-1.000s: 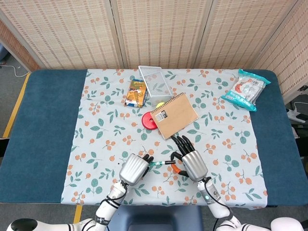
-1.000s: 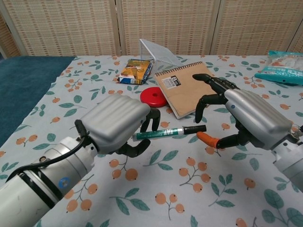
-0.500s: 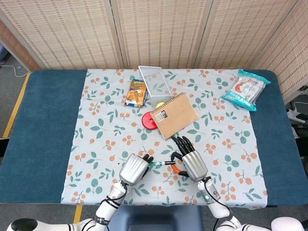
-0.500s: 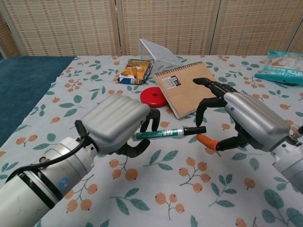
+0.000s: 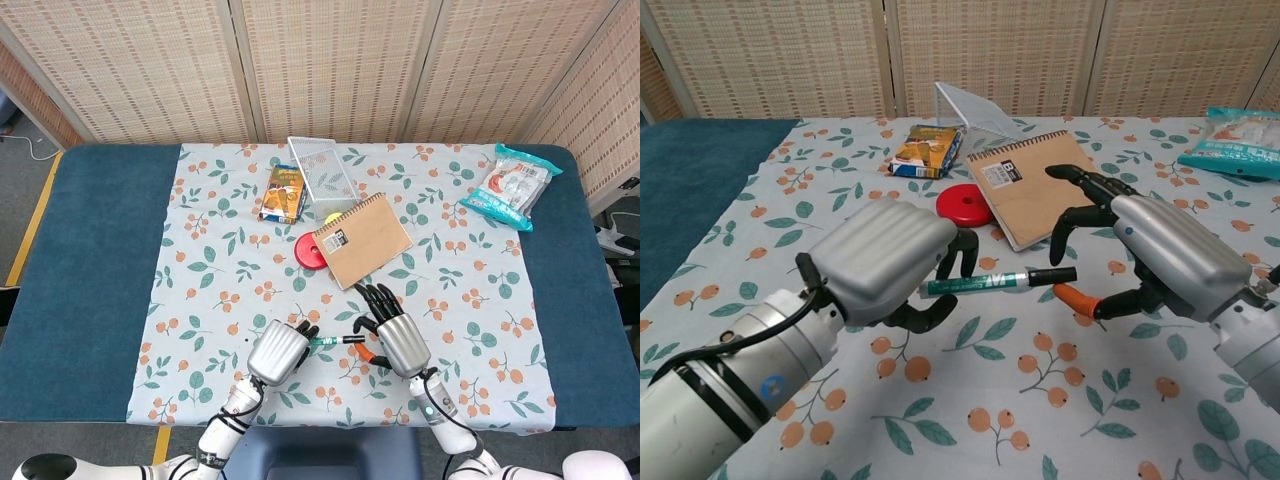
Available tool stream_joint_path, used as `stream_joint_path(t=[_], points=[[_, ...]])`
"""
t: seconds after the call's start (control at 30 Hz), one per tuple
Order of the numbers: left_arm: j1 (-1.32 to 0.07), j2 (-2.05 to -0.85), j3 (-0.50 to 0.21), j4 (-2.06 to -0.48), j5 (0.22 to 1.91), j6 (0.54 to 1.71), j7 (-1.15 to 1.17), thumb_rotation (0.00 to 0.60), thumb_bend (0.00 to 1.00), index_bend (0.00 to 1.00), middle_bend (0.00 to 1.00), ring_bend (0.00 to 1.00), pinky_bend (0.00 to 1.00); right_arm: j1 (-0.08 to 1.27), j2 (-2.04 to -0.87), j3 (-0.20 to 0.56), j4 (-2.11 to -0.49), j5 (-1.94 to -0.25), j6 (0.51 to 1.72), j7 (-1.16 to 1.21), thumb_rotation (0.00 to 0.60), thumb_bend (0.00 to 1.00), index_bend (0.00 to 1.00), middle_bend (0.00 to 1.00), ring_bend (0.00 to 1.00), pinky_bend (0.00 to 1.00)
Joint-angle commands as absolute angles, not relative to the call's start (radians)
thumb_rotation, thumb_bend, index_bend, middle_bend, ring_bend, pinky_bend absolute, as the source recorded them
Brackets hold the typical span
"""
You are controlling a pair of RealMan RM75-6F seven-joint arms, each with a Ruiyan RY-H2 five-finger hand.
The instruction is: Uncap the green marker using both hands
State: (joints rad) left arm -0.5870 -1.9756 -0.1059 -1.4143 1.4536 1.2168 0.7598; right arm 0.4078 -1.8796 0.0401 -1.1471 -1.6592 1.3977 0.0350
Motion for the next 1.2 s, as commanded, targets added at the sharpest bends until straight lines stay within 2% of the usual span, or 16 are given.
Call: stream_joint_path(t=[0.03, 0.27, 0.6, 0.77, 1.0, 1.2], points=[[-0.587, -1.973, -0.107, -1.418, 1.453, 1.217, 0.757, 0.6, 0.58, 0.85, 0.97, 0.86, 1.0, 0.408, -1.877, 0.039, -1.151, -1.659, 1.398, 0.04, 0.6, 0.23, 0.48, 0.0, 0.0, 0.0], [-0.588, -1.973, -0.104, -1.417, 1.46, 1.22, 0.76, 0.6, 0.58, 0.85, 0.97, 0.85, 1.0, 0.409, -1.875, 0.038, -1.158, -1.654, 1.395, 0.046, 0.6, 0.23, 0.51, 0.0, 0.0, 0.0], [-0.588, -1.974, -0.104, -1.418, 1.454, 1.218, 0.762, 0.6, 0.58, 0.85, 0.97, 0.85, 1.0, 0.41, -1.882, 0.035, -1.153, -1.658, 1.404, 0.062, 0.6, 0.23, 0.64, 0.03, 0.0, 0.0], [-0.589, -1.972, -0.109, -1.421, 1.452, 1.219, 0.758, 0.6, 0.58, 0.85, 0.97, 0.85, 1.0, 0.406, -1.891, 0.039, -1.147, -1.656, 1.413, 0.057, 0.6, 0.24, 0.76, 0.11, 0.0, 0.0], [-0.59, -1.967, -0.11, -1.432, 1.457, 1.222, 0.75, 0.6, 0.59, 0.85, 0.97, 0.86, 1.0, 0.4, -1.908, 0.046, -1.132, -1.651, 1.43, 0.061, 0.6, 0.32, 0.96, 0.23, 0.0, 0.0], [-0.59, -1.956, -0.113, -1.437, 1.46, 1.227, 0.747, 0.6, 0.6, 0.85, 0.98, 0.86, 1.0, 0.394, -1.911, 0.049, -1.12, -1.647, 1.441, 0.057, 0.6, 0.34, 0.99, 0.25, 0.0, 0.0]])
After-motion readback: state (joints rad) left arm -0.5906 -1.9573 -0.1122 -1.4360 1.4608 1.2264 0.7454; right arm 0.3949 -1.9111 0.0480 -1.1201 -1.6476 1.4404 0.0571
